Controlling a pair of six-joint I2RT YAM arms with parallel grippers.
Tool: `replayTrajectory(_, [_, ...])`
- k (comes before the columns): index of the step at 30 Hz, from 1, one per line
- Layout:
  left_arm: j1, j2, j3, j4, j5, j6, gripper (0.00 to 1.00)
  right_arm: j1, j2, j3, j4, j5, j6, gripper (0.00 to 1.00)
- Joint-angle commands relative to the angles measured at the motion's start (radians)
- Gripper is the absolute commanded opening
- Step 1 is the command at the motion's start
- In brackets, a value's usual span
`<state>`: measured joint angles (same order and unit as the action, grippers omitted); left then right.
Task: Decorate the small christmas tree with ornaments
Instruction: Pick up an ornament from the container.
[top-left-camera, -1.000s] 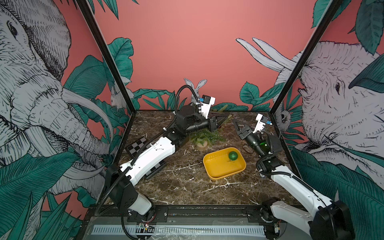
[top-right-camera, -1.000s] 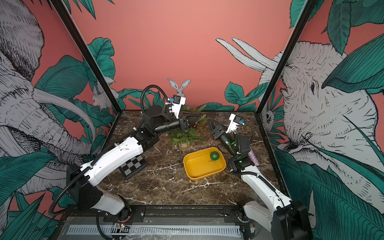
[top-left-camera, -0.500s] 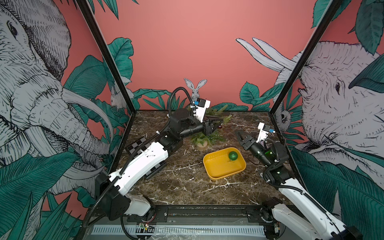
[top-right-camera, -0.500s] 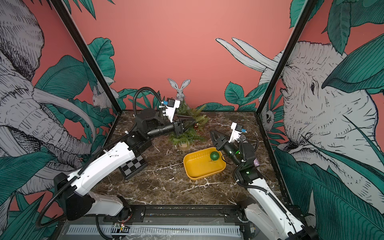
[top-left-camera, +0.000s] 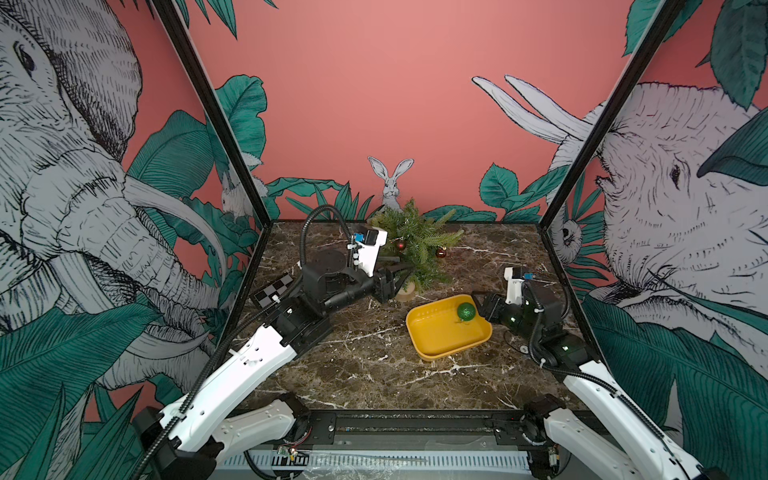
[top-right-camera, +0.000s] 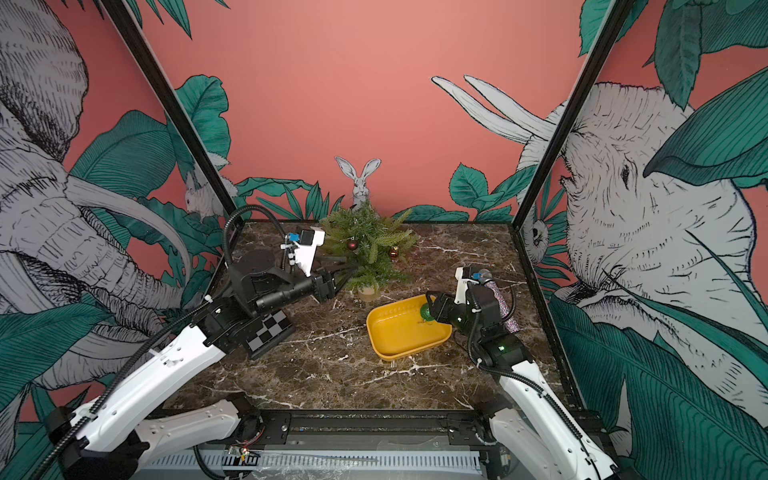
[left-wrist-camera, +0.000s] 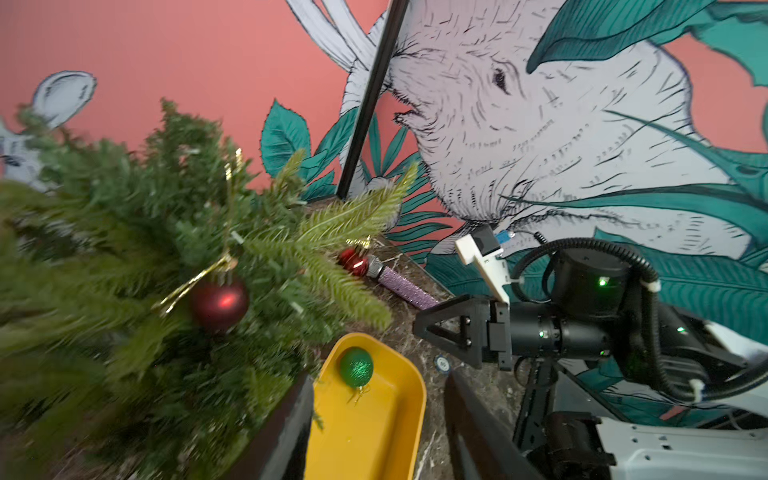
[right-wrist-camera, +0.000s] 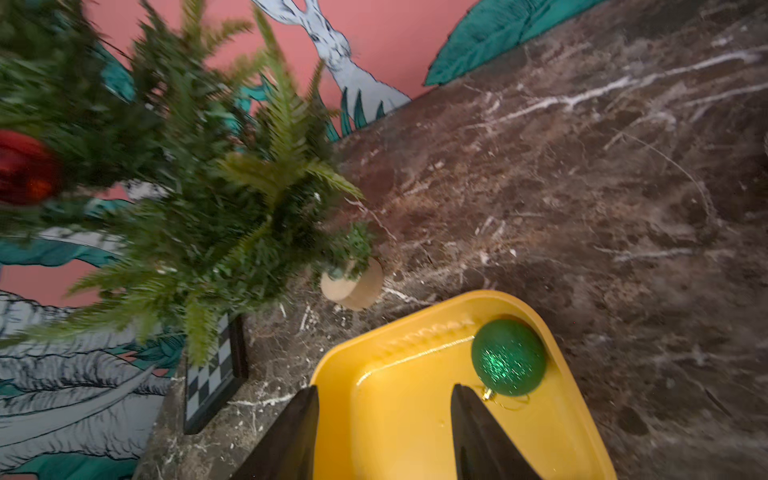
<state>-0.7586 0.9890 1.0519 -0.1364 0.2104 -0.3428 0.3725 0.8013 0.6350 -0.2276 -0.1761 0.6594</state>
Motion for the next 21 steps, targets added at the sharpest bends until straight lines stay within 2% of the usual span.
replayTrajectory(1, [-0.005, -0.089, -0.069, -0.072, -0.135, 0.019, 0.57, 0.007, 0.038, 0.022, -0.089, 0.051, -0.022, 0.54])
replayTrajectory(7, [-0.004, -0.203, -0.213, -0.099, -0.241, -0.015, 0.63, 0.037, 0.116, 0.023, -0.138, 0.138, -0.018, 0.58])
replayTrajectory(13, [-0.005, -0.193, -0.304, -0.048, -0.222, -0.061, 0.63, 0.082, 0.209, 0.029, -0.137, 0.223, -0.017, 0.59])
replayTrajectory(21, [-0.004, -0.126, -0.395, 0.065, -0.165, -0.129, 0.63, 0.108, 0.348, 0.036, -0.027, 0.246, -0.009, 0.6])
